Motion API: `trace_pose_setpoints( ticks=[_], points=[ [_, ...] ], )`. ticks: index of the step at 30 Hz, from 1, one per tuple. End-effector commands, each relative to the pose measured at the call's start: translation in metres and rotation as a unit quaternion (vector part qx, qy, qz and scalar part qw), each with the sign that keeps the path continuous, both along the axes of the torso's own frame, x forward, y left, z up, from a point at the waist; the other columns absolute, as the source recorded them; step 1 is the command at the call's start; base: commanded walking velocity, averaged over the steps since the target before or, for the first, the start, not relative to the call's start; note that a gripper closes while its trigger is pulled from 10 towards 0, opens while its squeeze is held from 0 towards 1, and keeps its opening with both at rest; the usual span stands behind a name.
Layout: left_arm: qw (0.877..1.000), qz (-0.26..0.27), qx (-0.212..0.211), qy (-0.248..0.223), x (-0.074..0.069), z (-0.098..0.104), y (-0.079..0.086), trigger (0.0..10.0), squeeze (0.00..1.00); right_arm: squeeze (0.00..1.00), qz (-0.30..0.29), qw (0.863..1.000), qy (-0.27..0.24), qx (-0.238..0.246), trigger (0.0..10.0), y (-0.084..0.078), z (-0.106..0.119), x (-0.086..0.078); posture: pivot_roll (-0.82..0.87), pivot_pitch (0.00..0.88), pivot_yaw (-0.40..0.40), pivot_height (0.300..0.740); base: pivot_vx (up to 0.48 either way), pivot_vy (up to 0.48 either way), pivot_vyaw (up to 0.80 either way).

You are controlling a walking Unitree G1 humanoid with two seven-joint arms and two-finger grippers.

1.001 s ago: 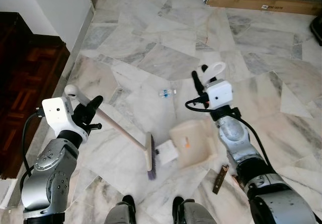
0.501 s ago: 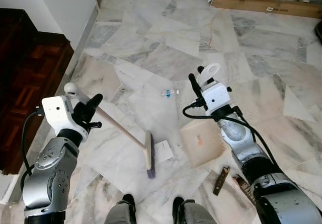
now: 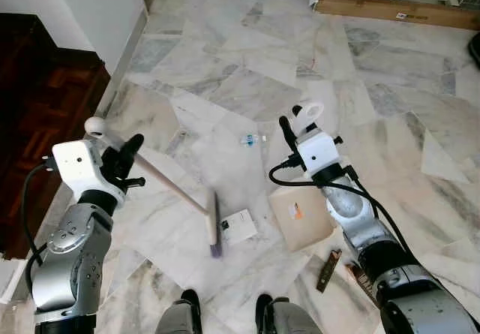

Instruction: Sweep floor

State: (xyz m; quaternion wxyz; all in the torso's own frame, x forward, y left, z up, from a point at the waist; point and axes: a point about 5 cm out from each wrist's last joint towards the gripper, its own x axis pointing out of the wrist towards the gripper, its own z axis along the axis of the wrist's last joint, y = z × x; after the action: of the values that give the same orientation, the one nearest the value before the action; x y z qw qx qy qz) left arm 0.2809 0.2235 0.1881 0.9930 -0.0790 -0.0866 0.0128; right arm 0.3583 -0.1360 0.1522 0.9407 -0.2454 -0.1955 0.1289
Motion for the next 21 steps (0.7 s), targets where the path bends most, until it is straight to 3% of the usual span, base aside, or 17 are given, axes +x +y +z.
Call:
trace_pose_setpoints(
  ticks=[1,7,16,21],
  points=[
    [1.0,0.012,0.016,-0.017,-0.003,0.006,0.006,10.0,0.0,0.0,-0.014,1.0,0.003,0.009,10.0,-0.005,-0.007,-0.003,0.05,0.334,0.011,0.74,0.0,0.0,0.0],
    [0.999,0.013,0.028,-0.008,-0.005,0.001,0.008,10.0,0.0,0.0,-0.045,0.999,0.026,0.008,10.0,-0.014,-0.023,-0.009,0.06,0.361,0.022,0.74,0.0,0.0,0.0],
    [0.998,-0.01,0.042,0.039,-0.003,-0.022,0.013,10.0,0.0,0.0,-0.125,0.985,0.064,0.102,10.0,-0.03,-0.039,-0.013,0.05,0.387,0.042,0.74,0.0,0.0,0.0],
    [0.997,-0.039,0.037,0.058,-0.004,-0.033,0.012,10.0,0.0,0.0,-0.13,0.982,0.072,0.114,10.0,-0.03,-0.043,-0.015,0.05,0.393,0.04,0.74,0.0,0.0,0.0]
  ],
)
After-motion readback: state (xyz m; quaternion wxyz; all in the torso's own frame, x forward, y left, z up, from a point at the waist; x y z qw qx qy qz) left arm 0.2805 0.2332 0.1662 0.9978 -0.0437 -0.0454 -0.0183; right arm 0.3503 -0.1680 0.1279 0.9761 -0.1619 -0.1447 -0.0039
